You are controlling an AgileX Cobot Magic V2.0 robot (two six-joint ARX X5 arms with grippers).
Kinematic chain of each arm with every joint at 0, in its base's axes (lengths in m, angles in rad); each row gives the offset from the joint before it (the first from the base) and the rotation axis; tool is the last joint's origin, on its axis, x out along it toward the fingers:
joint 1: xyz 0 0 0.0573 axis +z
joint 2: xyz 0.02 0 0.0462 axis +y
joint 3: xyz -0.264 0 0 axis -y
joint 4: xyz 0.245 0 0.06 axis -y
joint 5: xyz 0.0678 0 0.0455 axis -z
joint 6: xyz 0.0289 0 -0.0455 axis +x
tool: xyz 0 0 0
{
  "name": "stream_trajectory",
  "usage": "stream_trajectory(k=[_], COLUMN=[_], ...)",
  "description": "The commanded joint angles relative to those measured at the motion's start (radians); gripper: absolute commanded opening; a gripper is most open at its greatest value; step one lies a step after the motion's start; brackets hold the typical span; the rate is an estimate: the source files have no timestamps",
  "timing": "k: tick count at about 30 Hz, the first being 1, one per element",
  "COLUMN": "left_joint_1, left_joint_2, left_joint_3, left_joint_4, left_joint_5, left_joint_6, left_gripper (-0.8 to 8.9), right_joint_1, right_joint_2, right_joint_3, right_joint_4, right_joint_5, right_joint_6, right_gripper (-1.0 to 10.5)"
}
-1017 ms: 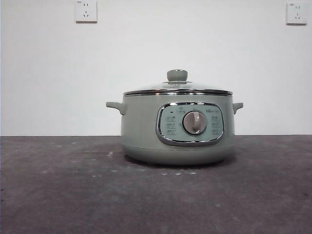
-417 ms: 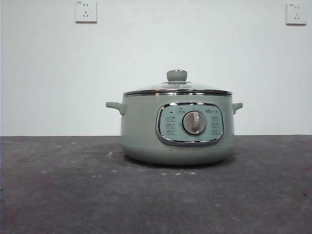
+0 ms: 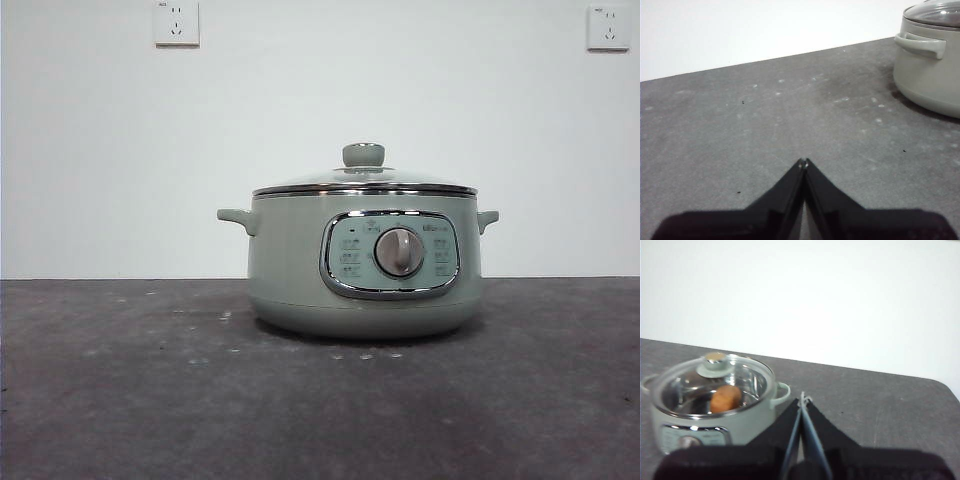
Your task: Pick up the potato,open the lid,put the potato in the pot,close the lid
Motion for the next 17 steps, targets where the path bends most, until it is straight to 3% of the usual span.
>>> stream_trajectory(k=[1,7,17], left_joint_1=[0.003,0.003,0.003], left_joint_2=[0.000,0.002,0.002], left_joint_3=[-0.010,-0.010,-0.010], left_joint_4=[0.006,0.005,0.006], left_joint_5=[0.000,0.000,0.000], left_joint_6=[-0.010,-0.010,-0.010], left_gripper=[-0.03,-0.03,-0.03], right_joint_1=[-0.003,-0.003,-0.003], right_joint_2=[-0.060,-0.148,-0.193], right_joint_3=[-0.194,-0.453,-0.648], right_joint_4=[0.142,0.323,0.375], right_joint_5=[-0.003,-0.003,0.027], right_joint_6=[0.016,0.016,0.015], right_gripper=[0.0,0.0,0.0])
